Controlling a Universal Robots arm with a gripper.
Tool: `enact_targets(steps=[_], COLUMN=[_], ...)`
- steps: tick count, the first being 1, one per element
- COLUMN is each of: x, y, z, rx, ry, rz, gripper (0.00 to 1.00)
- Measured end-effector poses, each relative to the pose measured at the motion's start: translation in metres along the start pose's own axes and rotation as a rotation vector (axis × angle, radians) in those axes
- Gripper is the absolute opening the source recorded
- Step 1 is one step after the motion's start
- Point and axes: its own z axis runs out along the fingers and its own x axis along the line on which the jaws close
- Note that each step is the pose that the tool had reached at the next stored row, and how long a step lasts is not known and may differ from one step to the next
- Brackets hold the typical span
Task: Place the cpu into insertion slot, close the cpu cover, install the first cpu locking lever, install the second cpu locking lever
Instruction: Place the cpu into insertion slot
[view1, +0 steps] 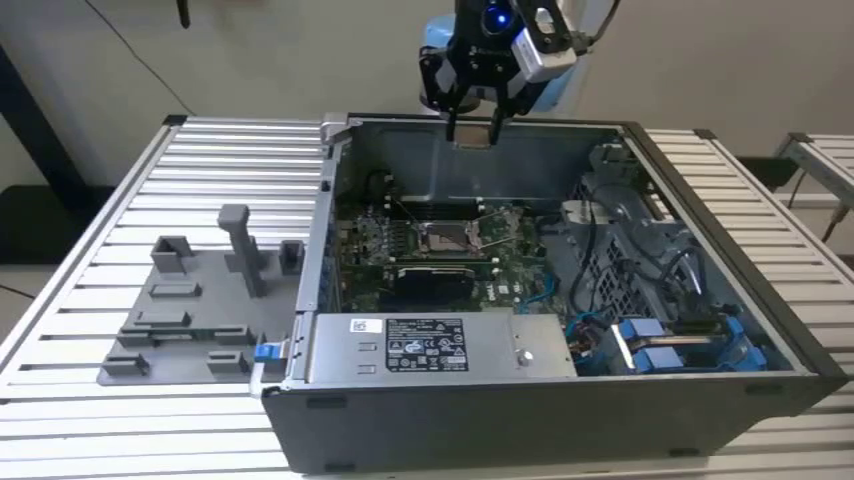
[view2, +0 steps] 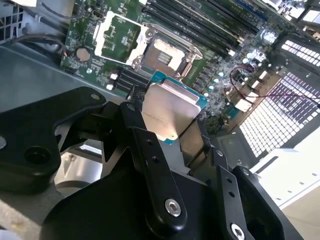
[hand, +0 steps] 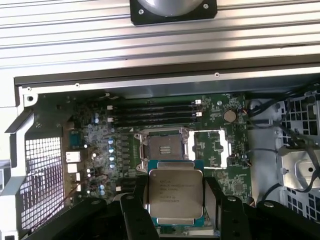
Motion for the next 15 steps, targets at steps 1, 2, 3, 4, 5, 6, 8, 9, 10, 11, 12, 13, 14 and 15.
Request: enact_targets(steps=[1, 2, 3, 4, 5, 6, 8, 9, 10, 11, 12, 13, 14, 15], x=[0.0, 0.0, 0.0001, 0.0, 0.0, 0.0, 0.0, -0.0001, -0.0001, 0.0, -0.0001, -0.0001, -0.0001, -0.0001], y=[0.0, 0.0, 0.0, 0.0, 0.0, 0.0, 0.0, 0.0, -0.0001, -0.0001, -0.0001, -0.0001, -0.0001, -0.0002], z=[0.0, 0.0002, 0.0004, 0.0004, 0.0005, 0.0006, 0.001, 0.0011, 0.0013, 0.0015, 0.0019, 0.0024, 0.0028, 0.0033], rx=[0.0002, 0.0002, 0.0002, 0.0003, 0.0005, 0.0004, 0.0001, 0.0001, 0.0, -0.0002, -0.0004, -0.0006, -0.0007, -0.0009], ry=[0.0003, 0.0006, 0.0009, 0.0011, 0.0012, 0.0012, 0.0008, 0.0004, -0.0003, -0.001, -0.0018, -0.0026, -0.0034, -0.0042], rz=[-0.003, -0.007, -0.01, -0.012, -0.012, -0.012, -0.009, -0.004, 0.004, 0.012, 0.02, 0.029, 0.038, 0.048], gripper=[0.54, 0.54, 0.54, 0.54, 0.54, 0.54, 0.54, 0.54, 0.54, 0.54, 0.54, 0.54, 0.54, 0.54])
